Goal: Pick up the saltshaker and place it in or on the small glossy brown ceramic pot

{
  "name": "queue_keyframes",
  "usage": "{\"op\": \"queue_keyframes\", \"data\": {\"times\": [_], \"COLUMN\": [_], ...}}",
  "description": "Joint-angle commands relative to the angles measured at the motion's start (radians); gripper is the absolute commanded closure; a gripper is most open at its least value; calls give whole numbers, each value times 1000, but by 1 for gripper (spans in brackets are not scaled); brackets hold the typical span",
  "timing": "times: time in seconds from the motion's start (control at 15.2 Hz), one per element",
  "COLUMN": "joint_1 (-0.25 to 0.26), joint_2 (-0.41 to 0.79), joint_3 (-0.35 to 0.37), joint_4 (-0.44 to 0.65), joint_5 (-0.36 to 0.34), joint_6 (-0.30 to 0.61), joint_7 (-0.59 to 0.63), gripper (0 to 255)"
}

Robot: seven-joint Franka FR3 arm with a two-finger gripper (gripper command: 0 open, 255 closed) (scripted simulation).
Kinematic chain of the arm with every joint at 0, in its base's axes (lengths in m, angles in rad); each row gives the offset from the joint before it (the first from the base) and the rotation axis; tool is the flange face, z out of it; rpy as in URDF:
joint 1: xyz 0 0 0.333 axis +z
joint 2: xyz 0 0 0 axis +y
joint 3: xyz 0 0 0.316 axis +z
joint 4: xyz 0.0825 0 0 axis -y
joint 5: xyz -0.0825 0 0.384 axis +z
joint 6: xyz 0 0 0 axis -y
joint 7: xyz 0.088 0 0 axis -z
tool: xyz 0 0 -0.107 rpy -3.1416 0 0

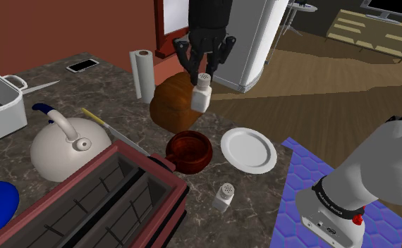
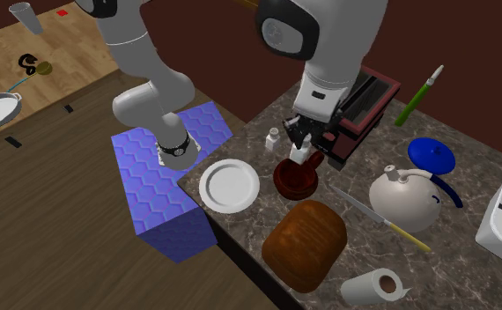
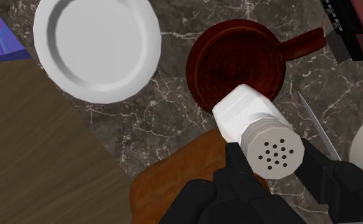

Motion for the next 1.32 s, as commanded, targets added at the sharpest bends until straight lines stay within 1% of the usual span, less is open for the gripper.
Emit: {"op": "queue_keyframes", "data": {"times": [0.0,0.13,1.25], "joint_1": [17,32,39], "joint_2": [23,55,63], "joint_3": [35,69,82], "joint_4": [38,86,-136], "joint_5": [-2,-11,-8], "joint_6": [-14,-30,198], "joint_7": [56,111,110], "gripper": [255,255,255]}}
